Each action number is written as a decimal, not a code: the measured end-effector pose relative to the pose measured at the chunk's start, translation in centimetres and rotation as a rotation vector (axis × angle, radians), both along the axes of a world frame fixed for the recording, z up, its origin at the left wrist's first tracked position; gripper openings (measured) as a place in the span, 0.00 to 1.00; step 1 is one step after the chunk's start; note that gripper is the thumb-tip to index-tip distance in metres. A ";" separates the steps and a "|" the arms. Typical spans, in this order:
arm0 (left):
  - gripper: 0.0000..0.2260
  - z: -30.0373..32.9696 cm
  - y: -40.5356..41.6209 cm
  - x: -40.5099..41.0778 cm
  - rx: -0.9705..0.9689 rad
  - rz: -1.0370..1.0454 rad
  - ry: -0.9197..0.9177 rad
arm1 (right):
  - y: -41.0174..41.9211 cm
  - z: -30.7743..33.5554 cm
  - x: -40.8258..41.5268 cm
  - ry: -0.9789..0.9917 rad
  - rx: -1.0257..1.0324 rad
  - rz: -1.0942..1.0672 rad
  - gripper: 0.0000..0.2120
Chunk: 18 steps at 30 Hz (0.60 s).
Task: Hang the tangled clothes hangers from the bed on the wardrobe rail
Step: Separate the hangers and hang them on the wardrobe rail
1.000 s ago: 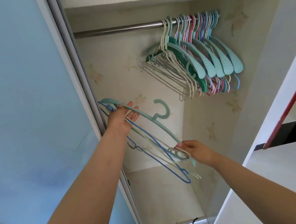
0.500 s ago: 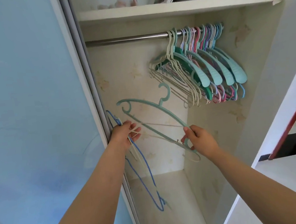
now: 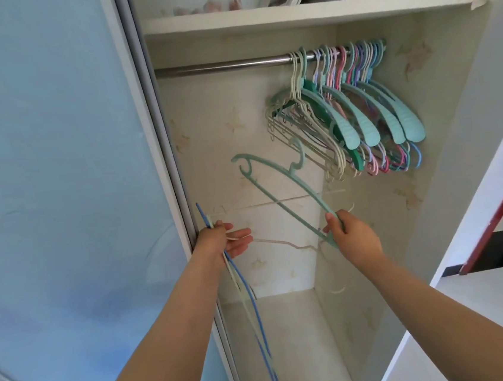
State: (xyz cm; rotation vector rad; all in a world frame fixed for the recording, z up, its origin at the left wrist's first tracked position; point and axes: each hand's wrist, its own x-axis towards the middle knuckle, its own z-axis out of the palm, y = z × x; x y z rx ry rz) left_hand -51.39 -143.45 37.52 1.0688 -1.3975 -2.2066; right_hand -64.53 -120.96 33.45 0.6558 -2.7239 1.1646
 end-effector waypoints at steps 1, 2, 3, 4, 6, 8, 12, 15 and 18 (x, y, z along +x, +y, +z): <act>0.14 -0.2 0.2 0.0 -0.057 0.034 -0.010 | 0.0 -0.6 0.0 -0.018 0.046 0.010 0.17; 0.13 -0.3 0.5 0.1 -0.132 0.065 -0.025 | 0.0 -1.5 -0.1 -0.044 0.083 0.018 0.17; 0.12 -0.5 0.8 0.1 -0.214 0.089 -0.039 | 0.0 -2.4 0.0 -0.078 0.111 0.020 0.16; 0.10 -0.6 1.3 0.3 -0.288 0.098 -0.046 | 0.0 -3.5 0.1 -0.119 0.133 0.010 0.16; 0.09 -0.7 1.9 0.6 -0.389 0.090 -0.041 | 0.2 -5.7 0.2 -0.206 0.181 -0.031 0.17; 0.07 -0.6 1.8 0.8 -0.453 0.105 -0.022 | 0.8 -7.7 0.4 -0.279 0.260 -0.102 0.17; 0.06 0.2 1.2 1.0 -0.546 0.113 -0.009 | 2.5 -9.1 0.8 -0.259 0.490 -0.234 0.18; 0.11 0.5 1.2 0.8 -0.565 0.051 0.007 | 2.1 -7.8 0.8 -0.209 0.526 -0.230 0.17; 0.11 0.7 1.4 0.5 -0.555 -0.004 -0.011 | 0.0 -4.7 0.6 -0.033 0.548 -0.179 0.18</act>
